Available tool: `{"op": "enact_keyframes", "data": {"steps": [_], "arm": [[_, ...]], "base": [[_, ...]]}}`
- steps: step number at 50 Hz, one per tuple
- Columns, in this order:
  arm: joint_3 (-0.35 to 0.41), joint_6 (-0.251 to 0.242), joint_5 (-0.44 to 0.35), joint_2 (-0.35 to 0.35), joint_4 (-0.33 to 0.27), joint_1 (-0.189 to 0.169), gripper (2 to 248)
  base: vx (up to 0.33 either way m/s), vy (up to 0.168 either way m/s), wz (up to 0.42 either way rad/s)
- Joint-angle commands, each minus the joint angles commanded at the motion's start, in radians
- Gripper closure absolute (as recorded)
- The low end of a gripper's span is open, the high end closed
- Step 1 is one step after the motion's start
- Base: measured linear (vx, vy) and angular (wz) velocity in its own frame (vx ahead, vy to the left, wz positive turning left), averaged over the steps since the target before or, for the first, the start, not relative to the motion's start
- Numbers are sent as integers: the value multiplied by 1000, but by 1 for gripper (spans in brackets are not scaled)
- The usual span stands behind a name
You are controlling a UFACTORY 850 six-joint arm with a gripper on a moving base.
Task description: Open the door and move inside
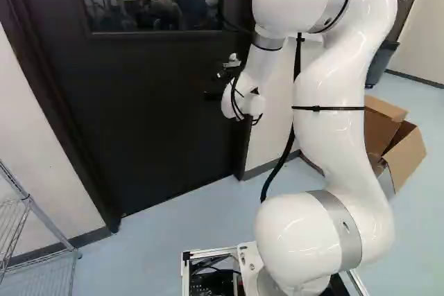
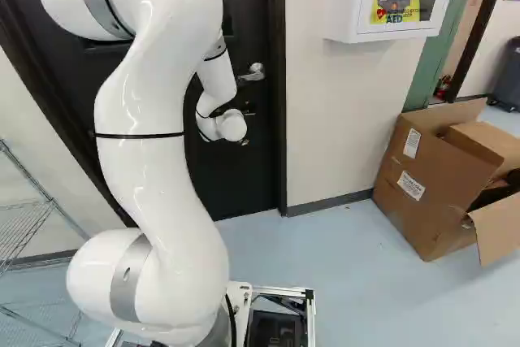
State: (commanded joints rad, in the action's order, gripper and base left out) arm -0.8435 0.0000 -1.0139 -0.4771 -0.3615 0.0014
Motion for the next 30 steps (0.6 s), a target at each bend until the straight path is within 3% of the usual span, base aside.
{"op": "enact_keyframes", "data": {"steps": [30], "arm": [[-170, 0, -8, -127, -29, -23, 3]], "base": [[0, 0, 0]]}}
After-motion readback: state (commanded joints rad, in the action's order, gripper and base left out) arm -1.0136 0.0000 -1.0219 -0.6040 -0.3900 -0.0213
